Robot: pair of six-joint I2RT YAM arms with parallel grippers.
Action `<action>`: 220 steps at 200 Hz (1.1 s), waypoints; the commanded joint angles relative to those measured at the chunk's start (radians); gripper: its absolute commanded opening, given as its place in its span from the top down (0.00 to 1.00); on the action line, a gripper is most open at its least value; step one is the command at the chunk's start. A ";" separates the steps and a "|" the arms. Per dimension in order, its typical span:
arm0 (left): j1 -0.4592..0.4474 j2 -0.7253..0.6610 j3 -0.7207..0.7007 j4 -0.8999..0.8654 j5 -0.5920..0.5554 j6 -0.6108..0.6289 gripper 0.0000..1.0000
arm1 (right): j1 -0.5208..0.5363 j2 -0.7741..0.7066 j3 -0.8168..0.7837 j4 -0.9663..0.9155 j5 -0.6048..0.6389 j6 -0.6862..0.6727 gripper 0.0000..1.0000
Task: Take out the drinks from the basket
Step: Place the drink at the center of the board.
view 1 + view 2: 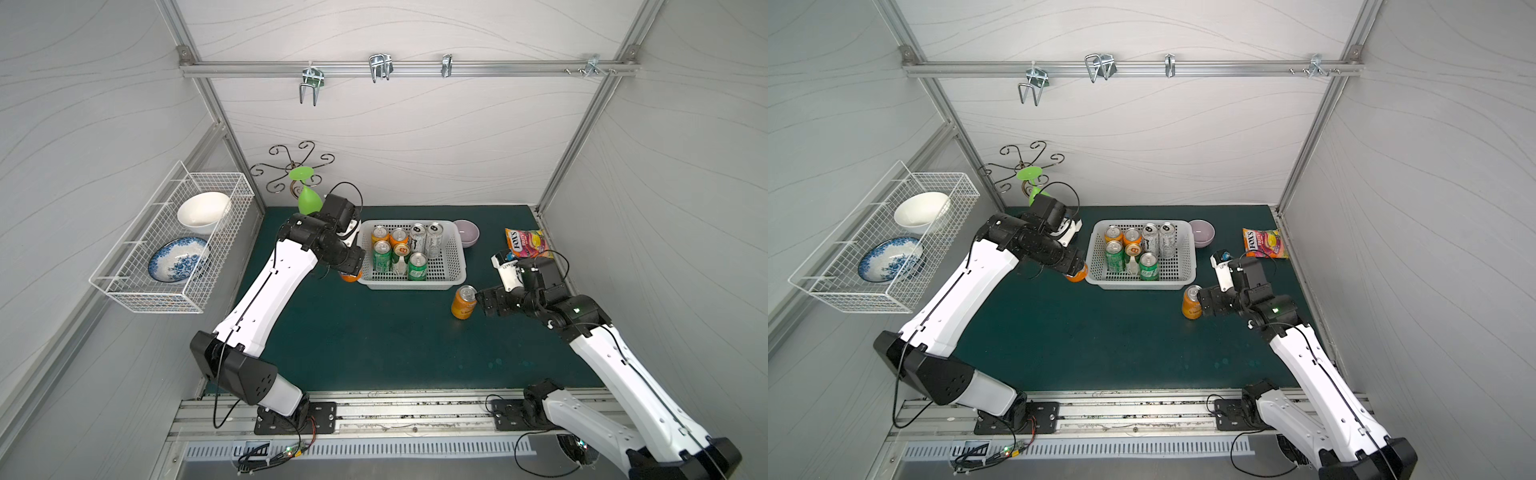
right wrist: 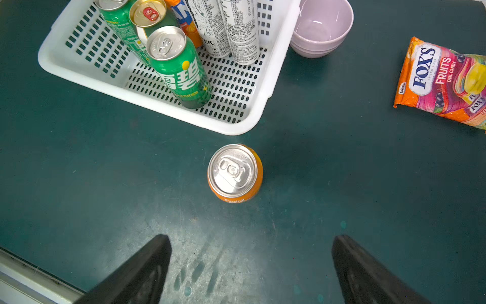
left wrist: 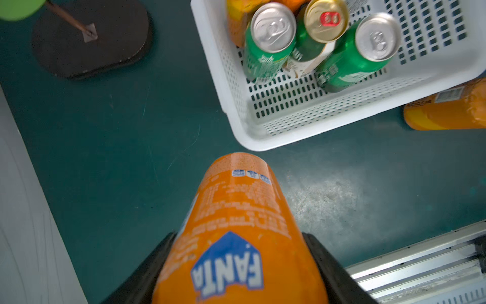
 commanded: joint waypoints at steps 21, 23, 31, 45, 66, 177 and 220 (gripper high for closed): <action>0.041 -0.115 -0.125 0.069 -0.004 -0.027 0.38 | -0.011 0.014 0.024 0.030 -0.018 -0.011 0.01; 0.041 -0.119 -0.132 0.071 -0.005 -0.027 0.38 | -0.011 0.014 0.025 0.030 -0.018 -0.011 0.01; 0.044 -0.132 -0.154 0.075 -0.007 -0.031 0.38 | -0.012 0.015 0.024 0.033 -0.018 -0.011 0.01; 0.048 -0.150 -0.193 0.092 -0.004 -0.038 0.38 | -0.012 0.017 0.025 0.032 -0.018 -0.011 0.01; 0.052 -0.157 -0.241 0.130 0.014 -0.054 0.38 | -0.014 0.017 0.027 0.029 -0.016 -0.012 0.01; 0.053 0.008 -0.358 0.315 0.013 -0.109 0.38 | -0.014 0.017 0.035 0.013 -0.013 -0.012 0.01; 0.053 0.058 -0.378 0.374 0.015 -0.122 0.38 | -0.014 0.019 0.038 0.012 -0.010 -0.013 0.01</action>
